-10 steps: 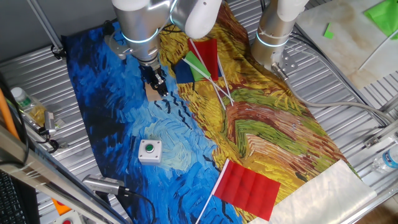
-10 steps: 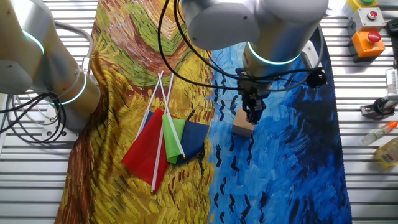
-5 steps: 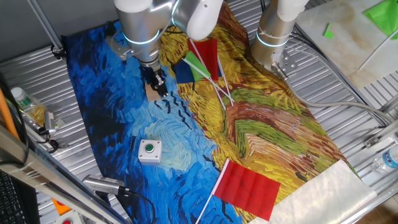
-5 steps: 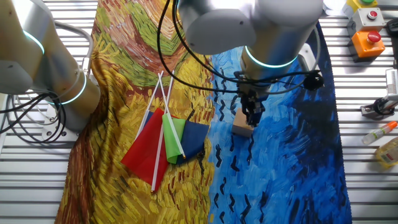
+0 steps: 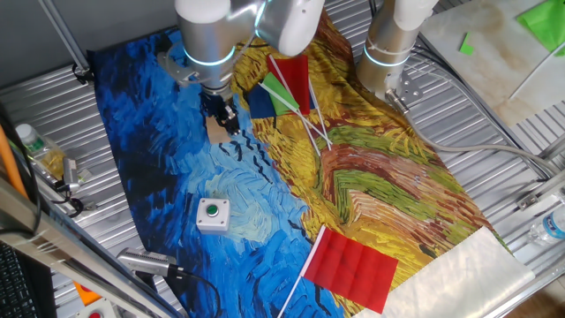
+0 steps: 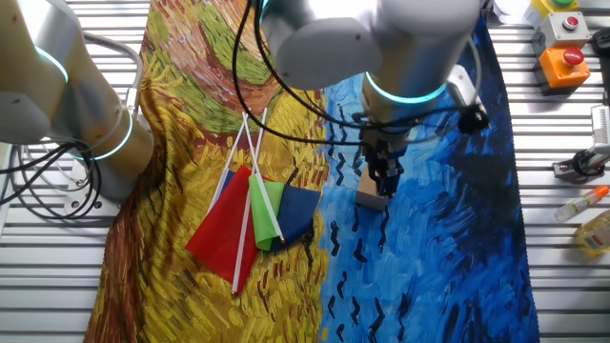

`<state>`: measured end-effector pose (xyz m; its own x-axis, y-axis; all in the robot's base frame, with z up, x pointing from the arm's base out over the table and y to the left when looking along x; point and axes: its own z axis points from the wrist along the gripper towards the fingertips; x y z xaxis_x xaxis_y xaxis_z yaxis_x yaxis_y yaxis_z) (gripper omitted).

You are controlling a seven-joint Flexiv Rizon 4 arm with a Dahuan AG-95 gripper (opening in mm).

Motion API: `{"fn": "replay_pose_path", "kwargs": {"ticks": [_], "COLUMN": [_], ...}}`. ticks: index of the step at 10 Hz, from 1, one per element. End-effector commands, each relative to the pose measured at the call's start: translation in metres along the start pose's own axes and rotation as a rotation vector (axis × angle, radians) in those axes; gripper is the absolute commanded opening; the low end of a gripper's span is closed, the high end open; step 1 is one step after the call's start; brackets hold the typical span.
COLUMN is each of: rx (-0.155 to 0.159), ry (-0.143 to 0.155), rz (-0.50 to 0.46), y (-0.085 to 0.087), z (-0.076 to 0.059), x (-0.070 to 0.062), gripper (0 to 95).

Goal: Pick up the small block on the left and move it to the right

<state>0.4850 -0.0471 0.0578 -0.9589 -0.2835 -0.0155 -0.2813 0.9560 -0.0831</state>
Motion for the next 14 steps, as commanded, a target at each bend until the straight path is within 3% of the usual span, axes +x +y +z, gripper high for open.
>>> {"fn": "replay_pose_path", "kwargs": {"ticks": [1,9,12,14], "rx": [0.009,0.023,0.012,0.013], "ry": [-0.010,-0.032,-0.037,-0.036], "rz": [-0.008,-0.052,-0.047,-0.039], "y": [-0.0012,-0.0071,-0.0074,-0.0074], "z": [0.0043,0.0120,0.0120,0.0120], "x": [-0.0007,0.0039,0.0041,0.0041], "gripper": [76.0,76.0,76.0,38.0]}}
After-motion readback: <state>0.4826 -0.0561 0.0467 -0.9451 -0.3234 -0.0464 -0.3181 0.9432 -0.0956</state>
